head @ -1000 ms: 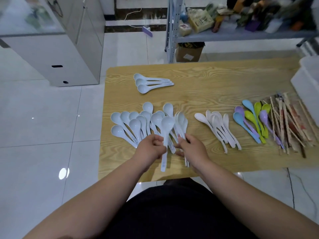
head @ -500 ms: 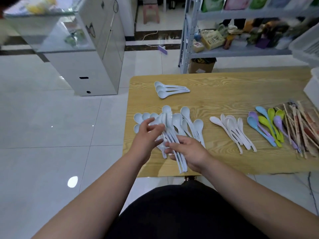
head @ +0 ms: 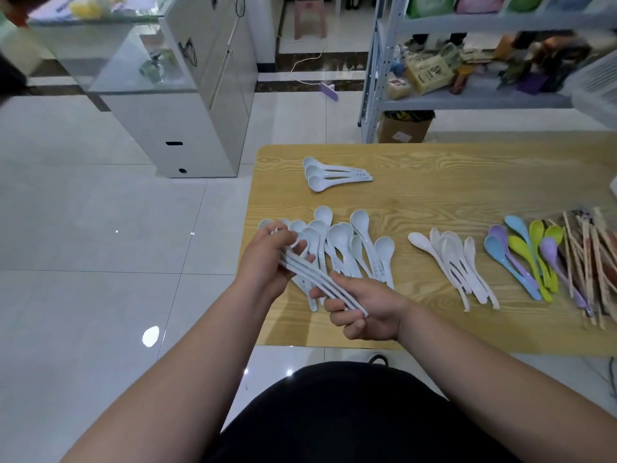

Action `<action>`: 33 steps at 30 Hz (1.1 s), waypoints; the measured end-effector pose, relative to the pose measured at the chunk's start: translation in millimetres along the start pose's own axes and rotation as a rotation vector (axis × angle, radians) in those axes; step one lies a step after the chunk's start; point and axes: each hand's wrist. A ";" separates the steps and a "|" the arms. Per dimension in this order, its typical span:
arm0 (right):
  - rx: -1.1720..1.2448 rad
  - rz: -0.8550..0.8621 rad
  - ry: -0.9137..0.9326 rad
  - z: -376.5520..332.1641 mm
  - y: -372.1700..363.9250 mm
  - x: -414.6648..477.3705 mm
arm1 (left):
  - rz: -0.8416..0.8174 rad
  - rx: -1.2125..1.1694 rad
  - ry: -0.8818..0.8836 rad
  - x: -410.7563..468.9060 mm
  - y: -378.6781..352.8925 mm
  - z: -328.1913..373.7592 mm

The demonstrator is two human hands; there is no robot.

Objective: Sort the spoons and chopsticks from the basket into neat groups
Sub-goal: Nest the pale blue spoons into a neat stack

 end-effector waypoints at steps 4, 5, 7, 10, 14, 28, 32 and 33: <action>-0.287 0.046 -0.123 -55.3 40.5 -18.7 | -0.007 0.148 0.216 13.4 -15.8 -5.6; -0.395 0.058 -0.146 -70.6 49.4 -22.8 | -0.014 0.171 0.250 17.3 -20.5 -8.4; -0.606 0.088 -0.169 -101.4 63.0 -29.1 | -0.028 0.240 0.288 24.4 -30.7 -14.8; -0.865 0.114 -0.187 -143.2 74.6 -33.6 | -0.048 0.409 0.331 39.8 -47.0 -23.5; -1.284 0.187 -0.163 -181.4 79.1 -29.8 | -0.059 0.622 0.285 62.2 -61.6 -30.4; -1.772 0.435 0.451 -227.2 134.0 55.9 | 0.045 1.335 -0.278 192.6 -58.6 7.4; -1.696 0.497 0.610 -254.8 146.3 84.1 | 0.051 1.423 -0.518 245.2 -56.2 22.3; -1.720 0.514 0.637 -260.4 149.2 91.0 | 0.039 1.451 -0.599 256.9 -55.4 23.6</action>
Point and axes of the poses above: each hand's wrist, its own x-axis towards the middle knuckle, its own y-axis out of the back of the hand, z = x × y, and after that the axes turned 15 degrees about x, right-handed
